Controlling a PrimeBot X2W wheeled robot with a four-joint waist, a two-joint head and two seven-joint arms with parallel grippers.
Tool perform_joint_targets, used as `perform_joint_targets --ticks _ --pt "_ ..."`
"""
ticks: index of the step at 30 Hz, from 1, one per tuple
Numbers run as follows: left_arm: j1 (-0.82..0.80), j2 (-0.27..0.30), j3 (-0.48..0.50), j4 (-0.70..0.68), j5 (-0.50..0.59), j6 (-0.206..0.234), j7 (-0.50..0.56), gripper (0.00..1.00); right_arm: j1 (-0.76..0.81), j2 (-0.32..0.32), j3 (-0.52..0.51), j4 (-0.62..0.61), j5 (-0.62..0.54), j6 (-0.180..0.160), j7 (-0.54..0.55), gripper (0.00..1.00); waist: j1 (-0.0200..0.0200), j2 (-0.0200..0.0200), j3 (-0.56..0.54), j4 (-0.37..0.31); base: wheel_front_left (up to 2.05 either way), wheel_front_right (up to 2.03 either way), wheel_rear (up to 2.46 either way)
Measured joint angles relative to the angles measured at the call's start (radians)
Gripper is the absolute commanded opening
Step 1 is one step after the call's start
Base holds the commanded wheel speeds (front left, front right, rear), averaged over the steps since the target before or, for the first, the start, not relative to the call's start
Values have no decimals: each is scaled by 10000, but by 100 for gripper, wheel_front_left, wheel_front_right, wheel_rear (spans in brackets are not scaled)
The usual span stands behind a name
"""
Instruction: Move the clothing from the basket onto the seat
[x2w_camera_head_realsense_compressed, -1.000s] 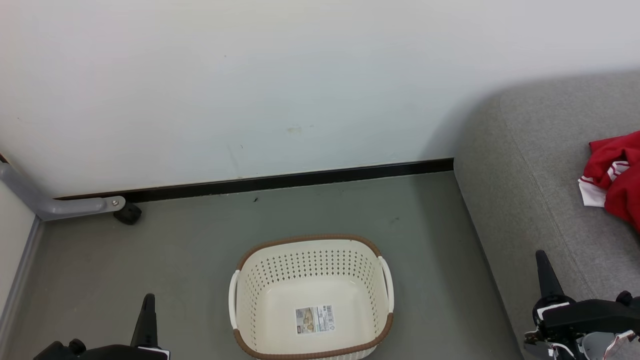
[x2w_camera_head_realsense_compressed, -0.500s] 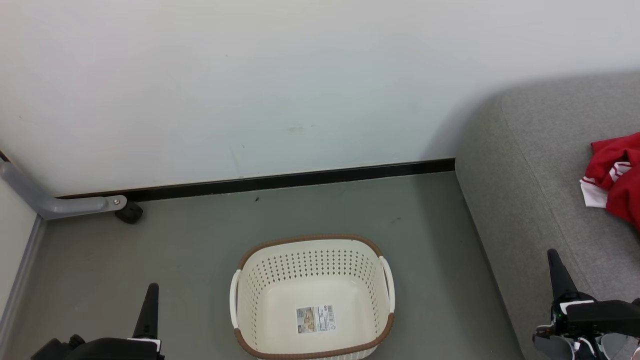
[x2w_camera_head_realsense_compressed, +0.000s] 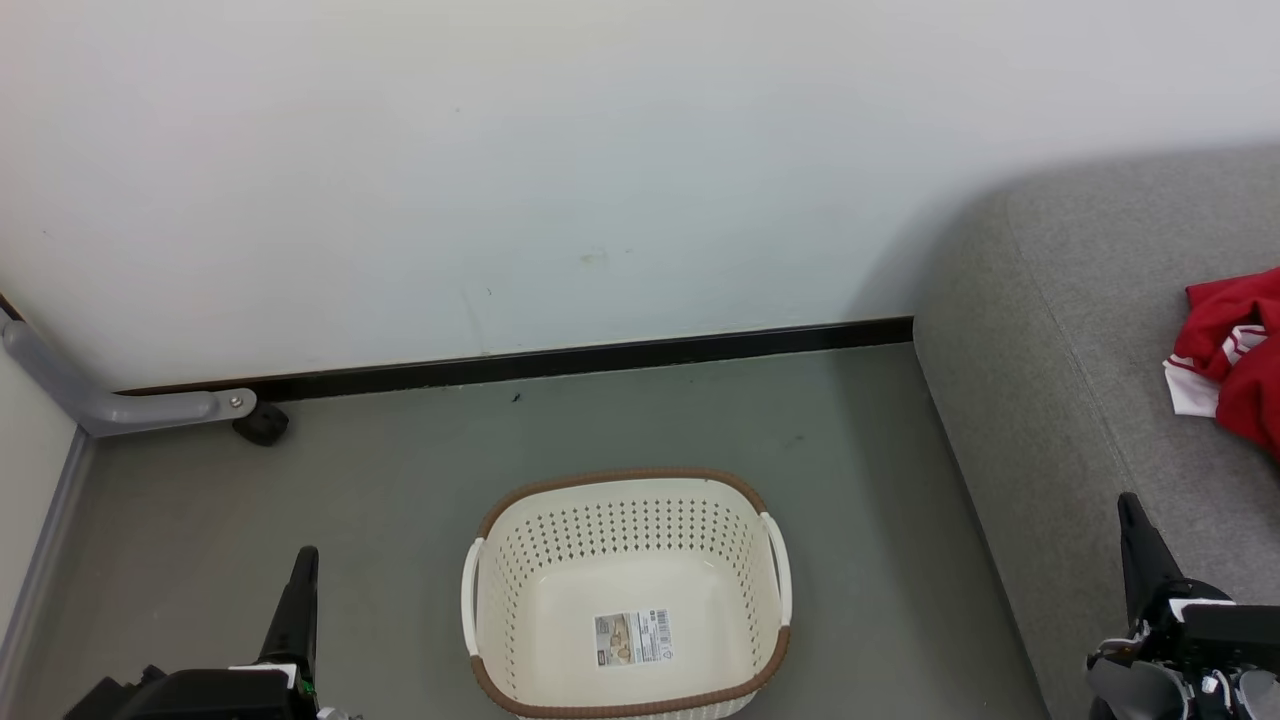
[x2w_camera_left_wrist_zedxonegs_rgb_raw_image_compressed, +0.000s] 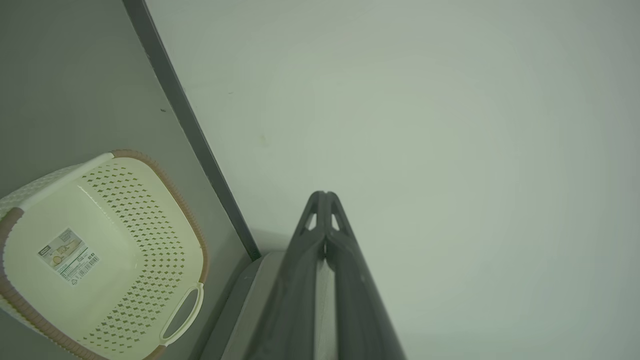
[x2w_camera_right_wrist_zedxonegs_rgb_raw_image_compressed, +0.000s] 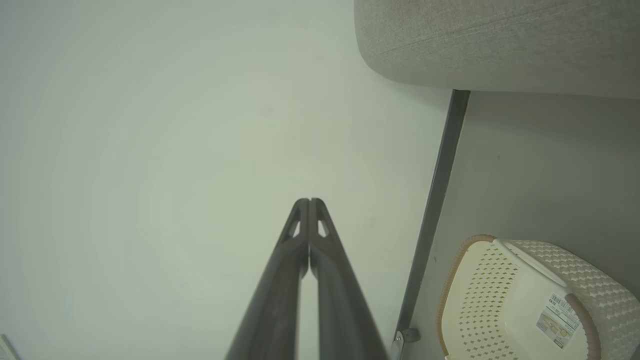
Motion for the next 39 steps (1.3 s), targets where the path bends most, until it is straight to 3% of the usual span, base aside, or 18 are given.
perform_joint_targets --ticks 6,39 --pt "-106 -75 58 13 -652 -130 159 0 1 6 -190 -29 748 12 196 0 0 0 1 12 0 0 0" --pt "-156 -84 63 13 -798 -150 159 0 2 12 -199 -48 754 12 196 0 0 0 2 13 0 0 0"
